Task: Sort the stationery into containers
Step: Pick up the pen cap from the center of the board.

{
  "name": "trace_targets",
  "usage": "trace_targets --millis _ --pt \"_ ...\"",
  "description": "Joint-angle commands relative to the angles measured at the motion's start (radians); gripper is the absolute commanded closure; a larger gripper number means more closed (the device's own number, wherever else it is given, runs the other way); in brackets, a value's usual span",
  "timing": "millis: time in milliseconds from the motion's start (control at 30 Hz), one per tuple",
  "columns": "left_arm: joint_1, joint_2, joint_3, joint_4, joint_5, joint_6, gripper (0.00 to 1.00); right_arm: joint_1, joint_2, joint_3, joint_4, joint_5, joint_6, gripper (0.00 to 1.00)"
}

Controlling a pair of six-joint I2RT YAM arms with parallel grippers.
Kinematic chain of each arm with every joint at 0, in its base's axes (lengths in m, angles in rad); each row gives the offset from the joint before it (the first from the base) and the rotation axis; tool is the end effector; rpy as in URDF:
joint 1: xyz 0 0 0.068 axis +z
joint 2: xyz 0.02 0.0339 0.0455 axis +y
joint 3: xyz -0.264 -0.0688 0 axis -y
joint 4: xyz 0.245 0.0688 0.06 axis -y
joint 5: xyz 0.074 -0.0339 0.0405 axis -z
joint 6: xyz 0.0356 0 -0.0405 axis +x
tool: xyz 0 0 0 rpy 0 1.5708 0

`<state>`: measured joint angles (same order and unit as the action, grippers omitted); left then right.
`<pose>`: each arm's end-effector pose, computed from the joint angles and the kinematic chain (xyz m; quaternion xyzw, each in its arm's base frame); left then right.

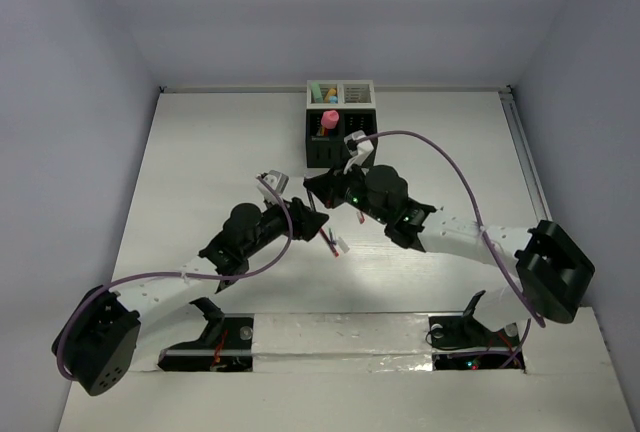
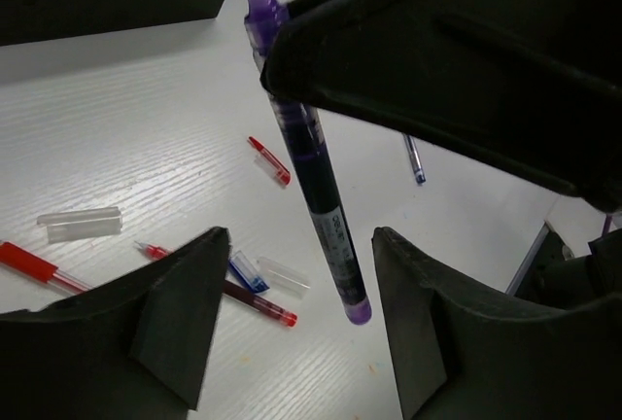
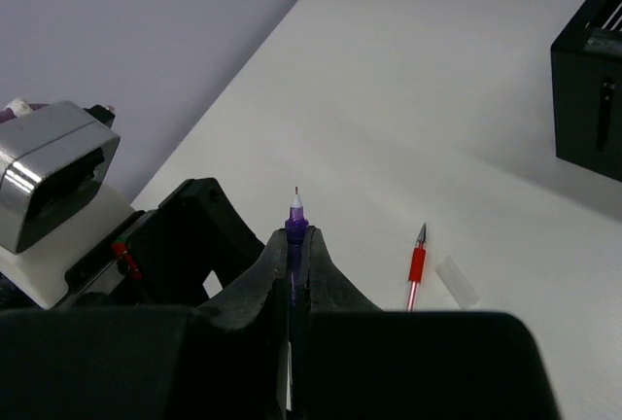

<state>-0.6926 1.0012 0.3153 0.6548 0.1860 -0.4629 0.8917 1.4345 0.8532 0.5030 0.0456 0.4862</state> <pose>0.1606 -0.1418 0.2237 0.1461 0.7028 -0.4343 0.5441 0.2092 0.2566 0.2821 -0.1327 0.7221 0.4186 0.5345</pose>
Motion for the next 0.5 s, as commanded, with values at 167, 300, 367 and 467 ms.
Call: trace_targets --millis 167,300,367,467 --pt "-0.002 -0.027 0.036 0.046 -0.04 -0.003 0.95 0.021 0.026 -0.028 0.104 -0.01 0.026 1.0" --pt "-0.002 -0.038 0.044 0.023 -0.054 0.006 1.0 0.021 0.017 -0.028 0.079 0.019 0.017 1.0" --pt "-0.002 -0.05 0.041 0.02 -0.062 0.009 1.0 0.021 0.009 -0.026 0.065 0.019 0.017 1.0" --pt "-0.002 -0.067 0.041 0.0 -0.077 0.018 1.0 0.021 -0.023 -0.019 0.029 0.026 -0.006 1.0"
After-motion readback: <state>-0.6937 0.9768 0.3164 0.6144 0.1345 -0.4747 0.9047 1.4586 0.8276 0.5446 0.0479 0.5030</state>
